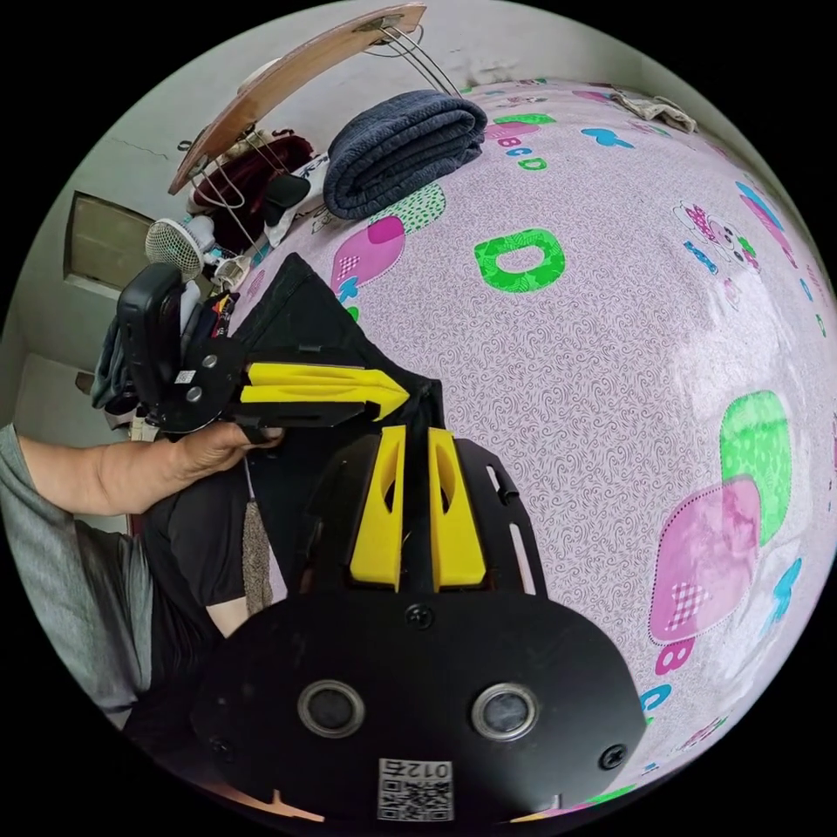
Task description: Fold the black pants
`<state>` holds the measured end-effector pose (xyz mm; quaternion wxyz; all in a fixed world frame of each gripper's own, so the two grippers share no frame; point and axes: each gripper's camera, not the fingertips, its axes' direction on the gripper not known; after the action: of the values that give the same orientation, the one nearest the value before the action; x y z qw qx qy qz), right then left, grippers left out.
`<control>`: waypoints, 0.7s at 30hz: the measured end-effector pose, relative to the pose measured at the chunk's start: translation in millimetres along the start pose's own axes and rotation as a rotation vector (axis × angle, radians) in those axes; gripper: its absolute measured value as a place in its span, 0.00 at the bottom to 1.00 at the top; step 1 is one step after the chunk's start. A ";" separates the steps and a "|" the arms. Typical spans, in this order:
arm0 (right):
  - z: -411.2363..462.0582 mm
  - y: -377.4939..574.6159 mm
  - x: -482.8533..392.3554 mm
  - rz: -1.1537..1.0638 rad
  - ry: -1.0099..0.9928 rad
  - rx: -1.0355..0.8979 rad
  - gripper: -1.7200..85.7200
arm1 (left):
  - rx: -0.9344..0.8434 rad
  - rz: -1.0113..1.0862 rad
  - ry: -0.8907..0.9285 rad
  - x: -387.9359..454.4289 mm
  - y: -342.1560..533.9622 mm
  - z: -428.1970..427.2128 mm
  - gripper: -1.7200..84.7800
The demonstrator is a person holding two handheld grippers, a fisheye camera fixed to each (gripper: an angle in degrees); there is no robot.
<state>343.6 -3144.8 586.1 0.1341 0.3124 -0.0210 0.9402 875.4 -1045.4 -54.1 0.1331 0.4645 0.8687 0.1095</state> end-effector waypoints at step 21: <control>-243.5 47.1 89.0 0.477 -0.309 0.223 0.01 | 0.083 -0.160 0.121 -60.2 -9.6 -11.0 0.03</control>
<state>121.0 -3138.8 445.2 -0.1307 0.4506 -0.0105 0.8831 896.4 -1101.7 -39.0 0.0693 0.3913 0.9132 0.0900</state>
